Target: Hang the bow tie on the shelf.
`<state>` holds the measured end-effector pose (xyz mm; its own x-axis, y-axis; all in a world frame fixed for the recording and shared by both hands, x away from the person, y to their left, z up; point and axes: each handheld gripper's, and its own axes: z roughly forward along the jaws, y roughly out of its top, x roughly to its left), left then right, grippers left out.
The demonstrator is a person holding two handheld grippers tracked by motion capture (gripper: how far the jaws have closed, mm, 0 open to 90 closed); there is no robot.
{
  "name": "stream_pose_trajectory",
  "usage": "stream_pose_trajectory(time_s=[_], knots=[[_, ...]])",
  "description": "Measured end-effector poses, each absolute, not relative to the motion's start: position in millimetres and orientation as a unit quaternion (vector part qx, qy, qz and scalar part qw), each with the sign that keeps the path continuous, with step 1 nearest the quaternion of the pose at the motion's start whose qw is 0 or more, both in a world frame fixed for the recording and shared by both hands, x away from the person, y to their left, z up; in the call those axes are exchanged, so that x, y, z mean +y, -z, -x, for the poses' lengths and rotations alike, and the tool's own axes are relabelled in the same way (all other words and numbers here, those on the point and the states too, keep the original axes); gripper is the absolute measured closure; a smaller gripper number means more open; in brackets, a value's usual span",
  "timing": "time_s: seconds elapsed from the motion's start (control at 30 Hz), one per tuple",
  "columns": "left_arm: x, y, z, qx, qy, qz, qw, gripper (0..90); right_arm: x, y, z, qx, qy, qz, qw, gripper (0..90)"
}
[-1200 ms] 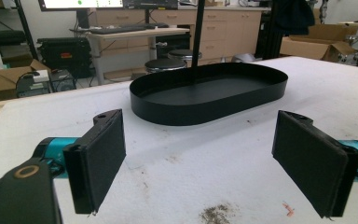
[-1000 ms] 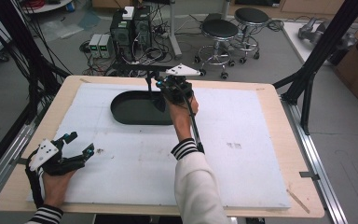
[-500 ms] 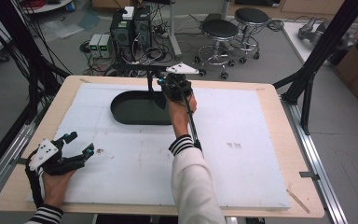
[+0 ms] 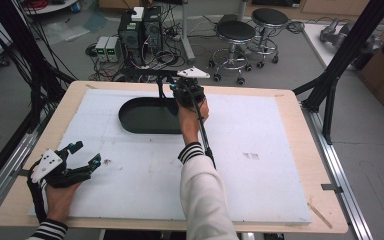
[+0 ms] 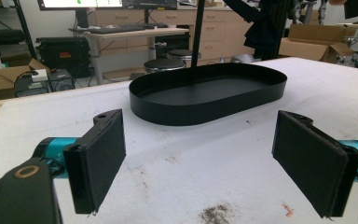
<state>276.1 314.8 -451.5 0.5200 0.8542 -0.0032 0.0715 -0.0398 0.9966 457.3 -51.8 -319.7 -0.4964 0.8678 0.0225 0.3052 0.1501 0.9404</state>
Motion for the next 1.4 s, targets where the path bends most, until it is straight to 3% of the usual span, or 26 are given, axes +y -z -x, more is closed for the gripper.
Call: stream_pose_trajectory(time_s=[1.0, 1.4], knots=[[315, 452, -276, 0.359, -0.331, -0.642, 0.591, 17.6, -49, 341, -469, 0.734, -0.443, -0.443, 0.262, 87.8], [316, 451, -275, 0.359, -0.331, -0.643, 0.591, 17.6, -56, 348, -470, 0.743, -0.437, -0.437, 0.257, 75.5]])
